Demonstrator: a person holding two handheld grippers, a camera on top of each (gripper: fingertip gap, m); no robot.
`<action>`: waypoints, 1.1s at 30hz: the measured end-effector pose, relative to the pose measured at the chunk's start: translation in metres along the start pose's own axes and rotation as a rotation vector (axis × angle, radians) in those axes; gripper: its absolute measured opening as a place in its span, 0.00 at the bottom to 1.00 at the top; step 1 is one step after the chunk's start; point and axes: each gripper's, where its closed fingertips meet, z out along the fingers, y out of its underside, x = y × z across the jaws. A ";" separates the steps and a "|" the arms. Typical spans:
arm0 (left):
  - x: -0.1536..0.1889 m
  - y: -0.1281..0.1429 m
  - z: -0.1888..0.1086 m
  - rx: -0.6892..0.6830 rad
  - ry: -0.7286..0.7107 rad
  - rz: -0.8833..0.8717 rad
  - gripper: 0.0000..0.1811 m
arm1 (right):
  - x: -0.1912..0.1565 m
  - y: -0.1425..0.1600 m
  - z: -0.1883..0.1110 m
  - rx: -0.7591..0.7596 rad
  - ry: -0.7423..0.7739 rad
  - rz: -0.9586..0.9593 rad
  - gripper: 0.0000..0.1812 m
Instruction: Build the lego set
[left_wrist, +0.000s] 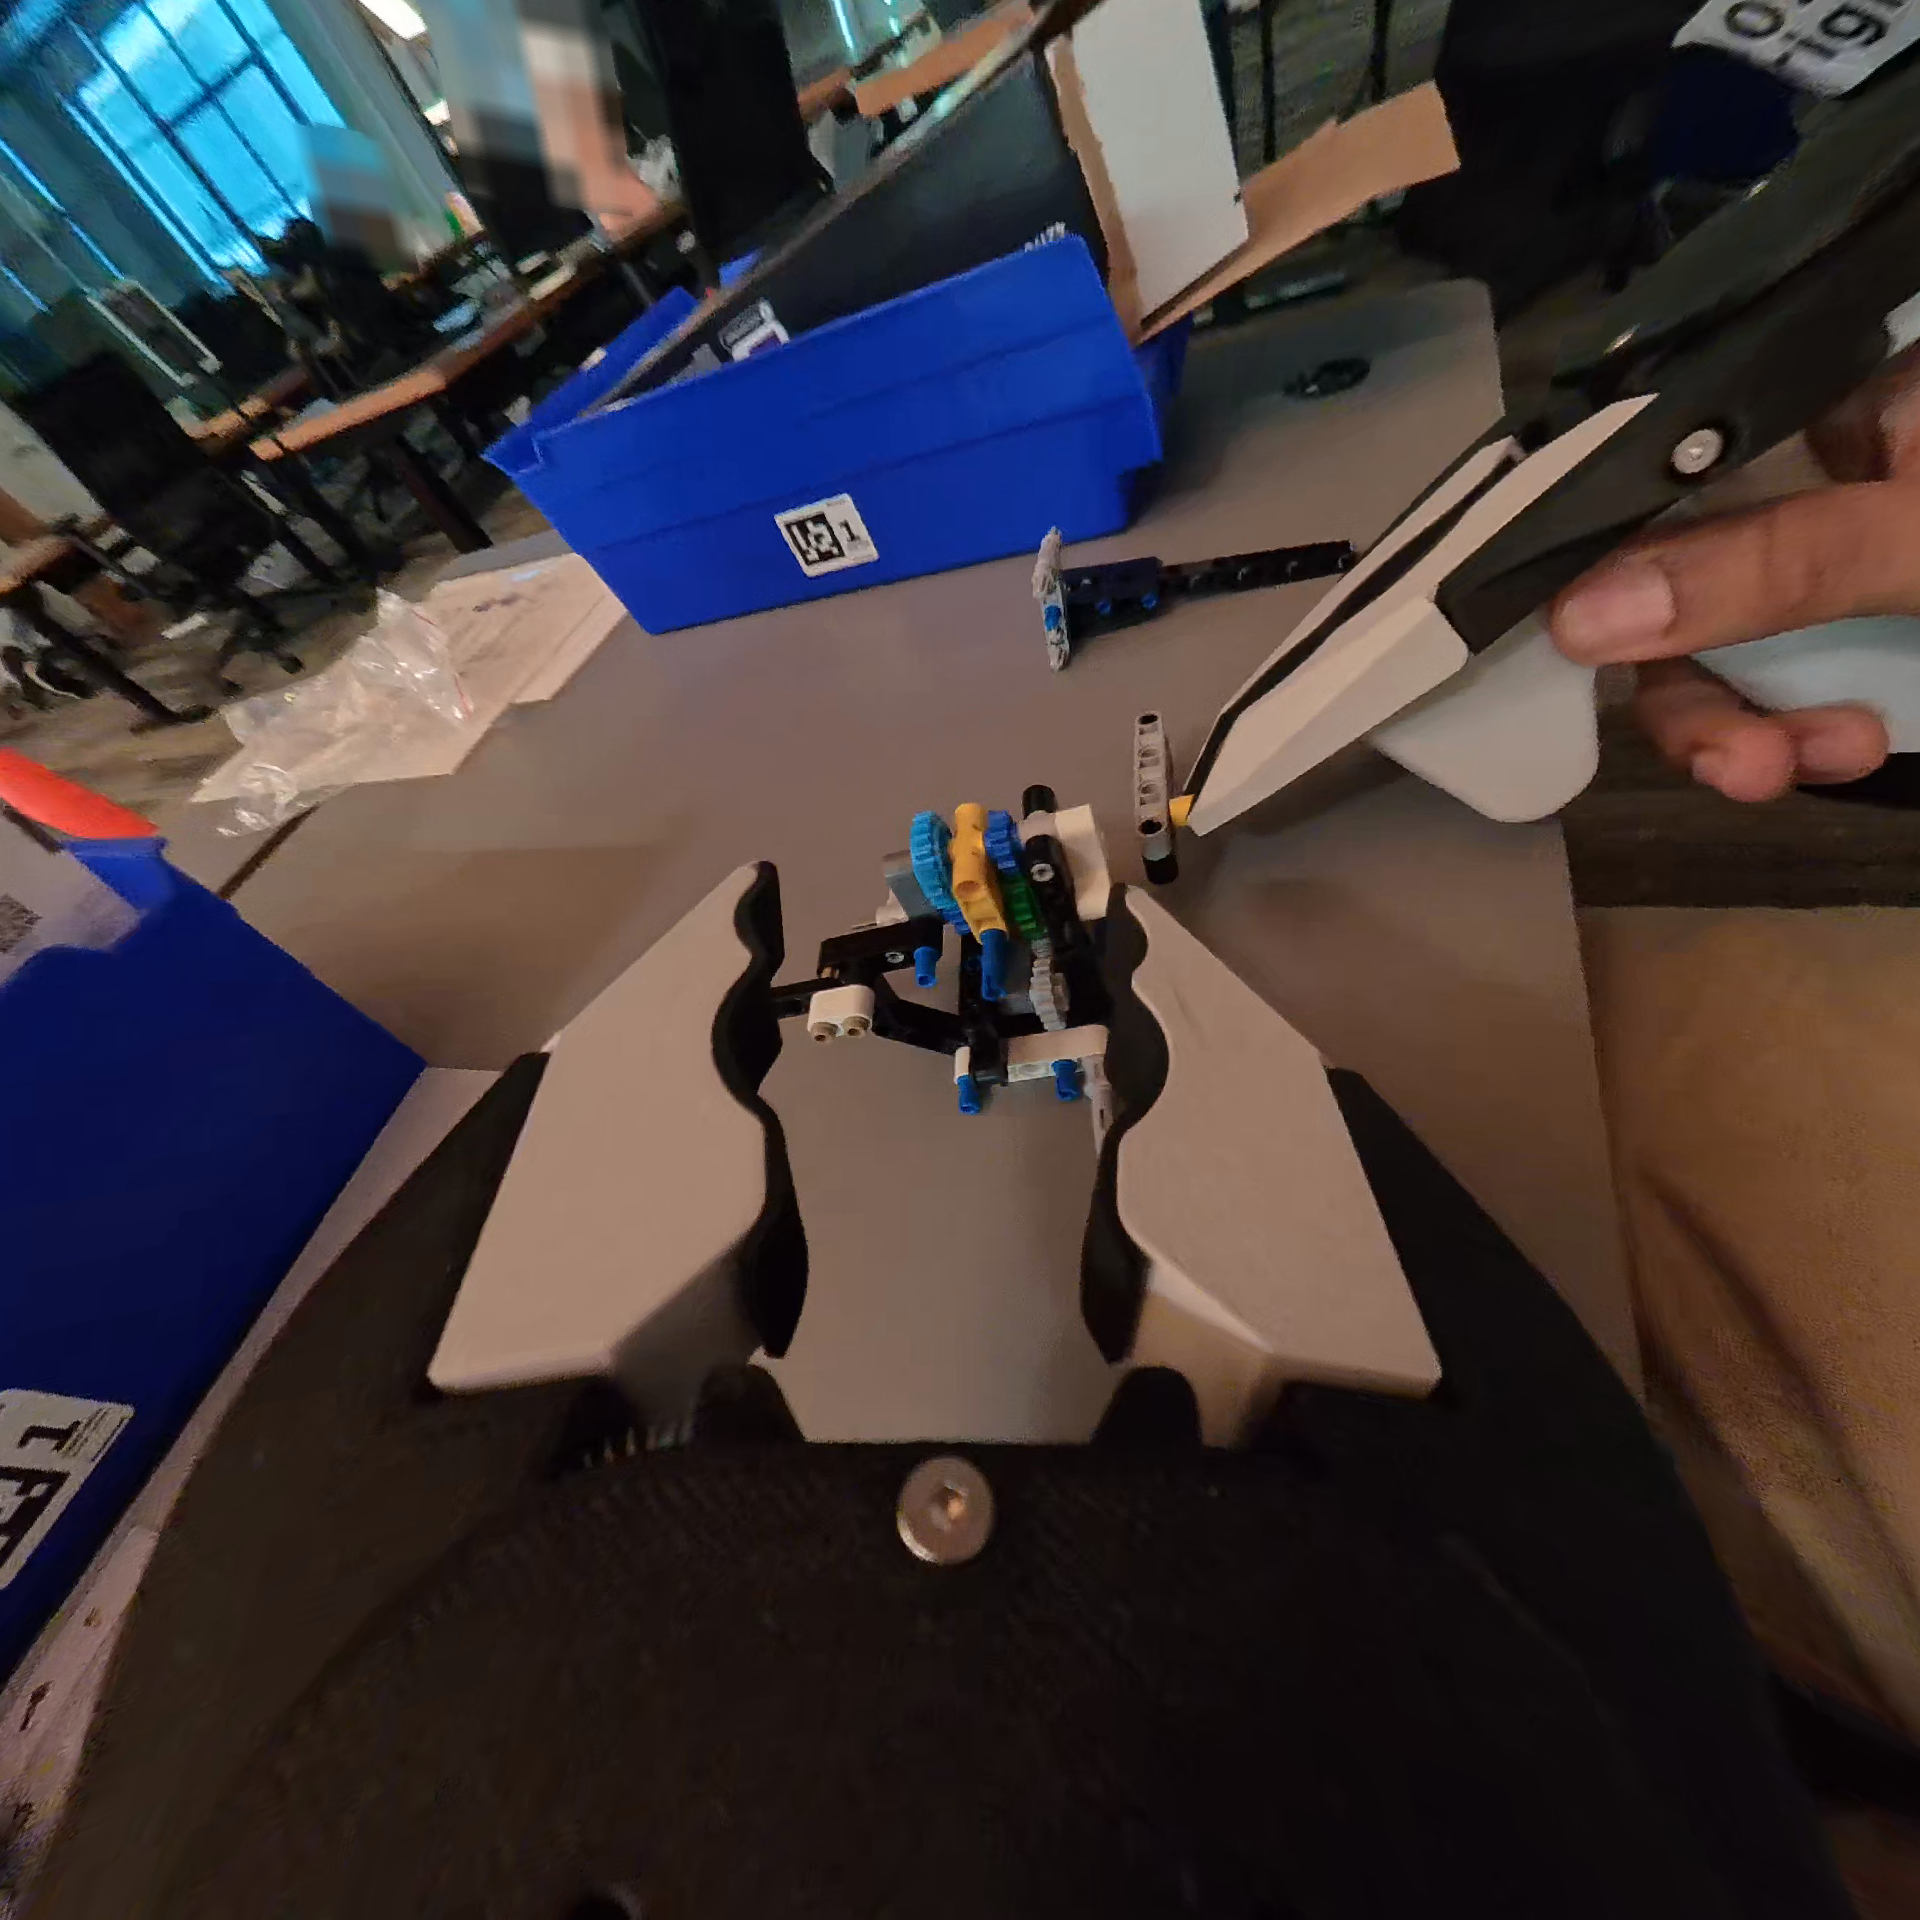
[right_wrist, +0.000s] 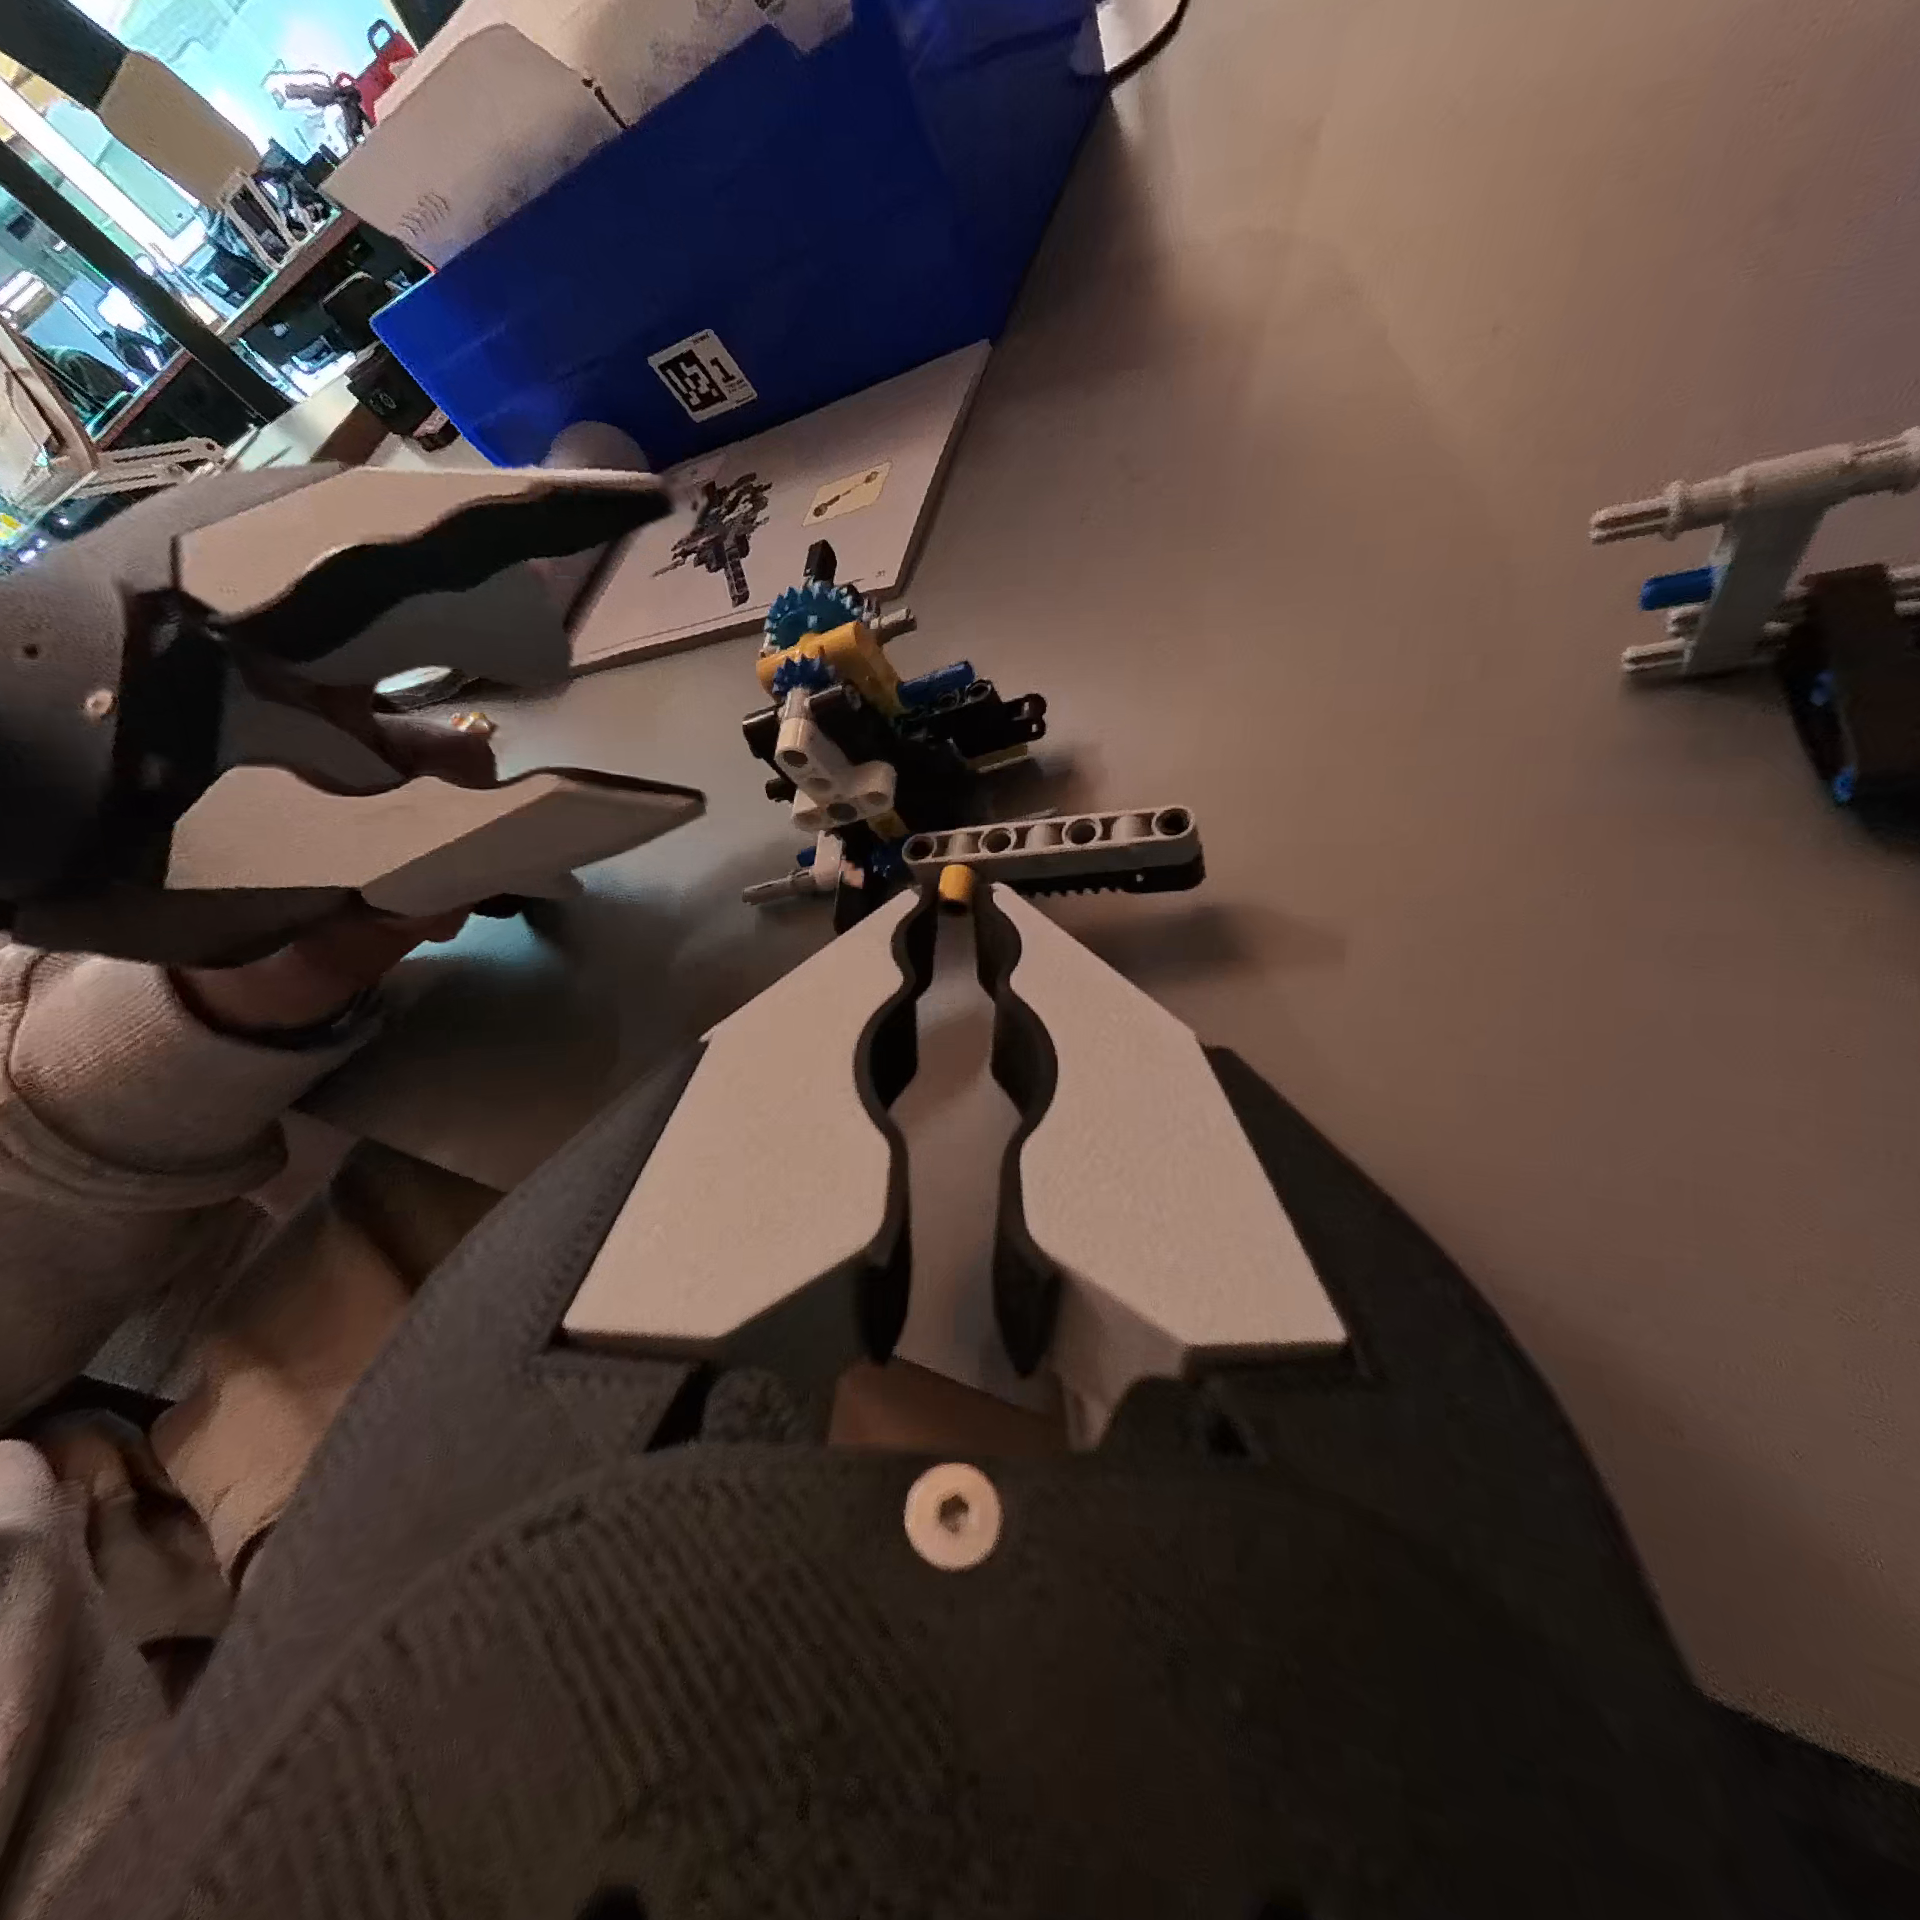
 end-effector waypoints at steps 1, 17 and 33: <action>0.003 -0.002 -0.004 0.013 -0.011 0.004 0.33 | 0.001 0.000 -0.001 -0.002 -0.001 0.005 0.03; -0.004 -0.035 0.033 -0.004 0.103 -0.221 0.51 | -0.002 -0.008 -0.005 0.018 -0.010 -0.056 0.03; -0.011 0.008 0.019 -0.086 0.089 -0.352 0.53 | -0.003 -0.009 -0.008 0.041 -0.019 -0.059 0.03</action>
